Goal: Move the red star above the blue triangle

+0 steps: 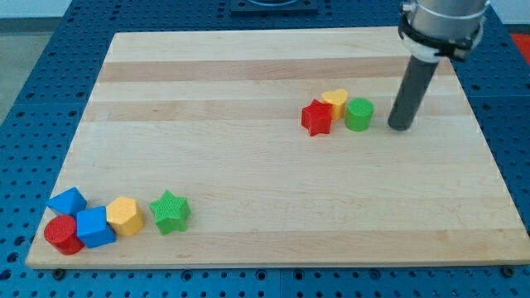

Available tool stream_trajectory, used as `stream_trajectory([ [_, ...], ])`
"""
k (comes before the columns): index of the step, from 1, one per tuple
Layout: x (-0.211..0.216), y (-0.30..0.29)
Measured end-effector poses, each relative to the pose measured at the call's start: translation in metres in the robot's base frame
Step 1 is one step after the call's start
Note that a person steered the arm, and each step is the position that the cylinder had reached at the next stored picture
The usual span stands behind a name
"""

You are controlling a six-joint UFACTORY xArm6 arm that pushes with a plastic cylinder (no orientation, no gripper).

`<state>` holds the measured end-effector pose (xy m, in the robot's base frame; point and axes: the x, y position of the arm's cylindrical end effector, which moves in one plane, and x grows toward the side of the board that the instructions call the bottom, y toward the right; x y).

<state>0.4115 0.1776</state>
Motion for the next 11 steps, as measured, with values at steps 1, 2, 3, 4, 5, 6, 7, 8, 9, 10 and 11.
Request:
stream_trajectory([
  [1,-0.006,-0.046],
  [2,-0.006,-0.112],
  [3,-0.001,-0.185],
  [4,0.007,-0.251],
  [5,0.019,-0.294],
  [6,0.019,-0.301],
  [7,0.003,-0.293],
  [8,-0.003,-0.251],
  [9,0.023,-0.232],
  [10,0.049,-0.268],
  [11,0.064,-0.331],
])
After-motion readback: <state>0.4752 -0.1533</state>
